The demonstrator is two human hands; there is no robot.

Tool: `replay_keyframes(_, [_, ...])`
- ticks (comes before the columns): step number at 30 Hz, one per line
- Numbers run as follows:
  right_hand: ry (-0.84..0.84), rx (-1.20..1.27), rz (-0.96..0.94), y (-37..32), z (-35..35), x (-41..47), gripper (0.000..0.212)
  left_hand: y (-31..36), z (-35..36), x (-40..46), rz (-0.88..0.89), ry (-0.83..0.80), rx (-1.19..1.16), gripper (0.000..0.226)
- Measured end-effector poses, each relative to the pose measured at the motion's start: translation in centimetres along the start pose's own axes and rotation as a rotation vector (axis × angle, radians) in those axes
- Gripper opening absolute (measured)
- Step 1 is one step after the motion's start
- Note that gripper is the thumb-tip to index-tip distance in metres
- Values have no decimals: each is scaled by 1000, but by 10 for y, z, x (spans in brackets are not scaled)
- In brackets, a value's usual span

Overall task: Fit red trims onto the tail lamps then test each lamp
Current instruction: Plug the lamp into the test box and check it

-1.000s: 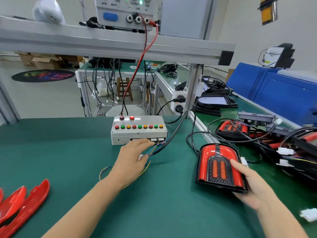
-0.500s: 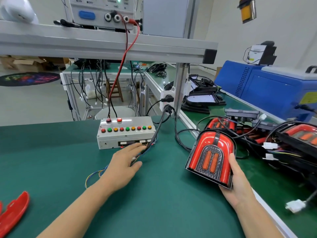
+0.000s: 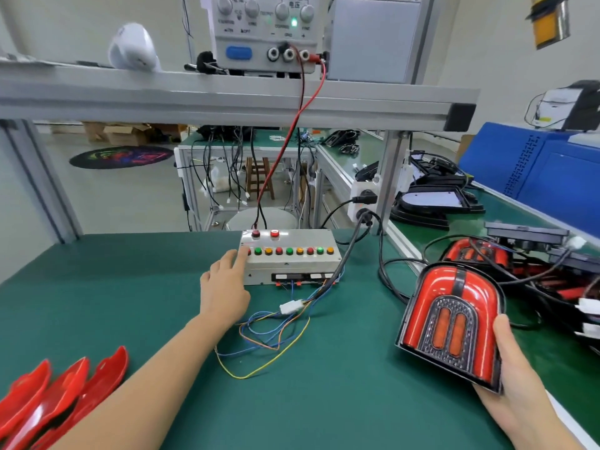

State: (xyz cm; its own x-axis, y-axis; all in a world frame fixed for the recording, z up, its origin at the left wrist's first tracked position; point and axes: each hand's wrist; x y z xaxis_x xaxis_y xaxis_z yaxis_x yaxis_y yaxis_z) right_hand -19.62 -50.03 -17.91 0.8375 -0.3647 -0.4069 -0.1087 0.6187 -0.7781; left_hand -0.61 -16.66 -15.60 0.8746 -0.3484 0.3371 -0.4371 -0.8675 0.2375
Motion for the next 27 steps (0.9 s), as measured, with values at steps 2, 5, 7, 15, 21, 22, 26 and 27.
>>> replay_keyframes(2, [3,-2,-6,0,1,0,42,0,0,5,11,-30,58,82])
replay_keyframes(5, [15,-3,-7,-1,1,0,42,-2,0,13,13,-60,159,76])
replay_keyframes(7, [25,-10,-3,-1,2,0,43,-4,-1,17,4,-56,170,71])
replay_keyframes(15, [65,7,1,-2,4,-3,44,-5,-8,33,-1,-90,283,56])
replay_keyframes(21, [85,7,2,-2,3,-5,43,-2,-9,31,-29,-101,272,54])
replay_keyframes(22, [87,1,0,-2,2,-5,42,-1,-9,31,-35,-98,264,54])
replay_keyframes(26, [84,-5,-13,-2,-3,-2,43,3,-5,27,-54,-64,222,57])
replay_keyframes(27, [78,-7,-11,-2,-4,-1,44,3,-4,25,-60,-54,214,59])
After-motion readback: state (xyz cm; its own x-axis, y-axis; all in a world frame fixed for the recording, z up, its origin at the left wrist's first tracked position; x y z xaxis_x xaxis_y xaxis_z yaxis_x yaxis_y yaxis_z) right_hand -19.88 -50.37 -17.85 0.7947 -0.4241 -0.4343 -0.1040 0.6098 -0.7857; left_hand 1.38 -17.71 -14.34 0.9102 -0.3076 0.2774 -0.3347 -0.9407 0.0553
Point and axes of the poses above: each hand's wrist, its own x-axis towards the middle knuckle, its own z-axis out of the palm, y = z × x, and after that the axes turned 14 degrees about z, right-handed
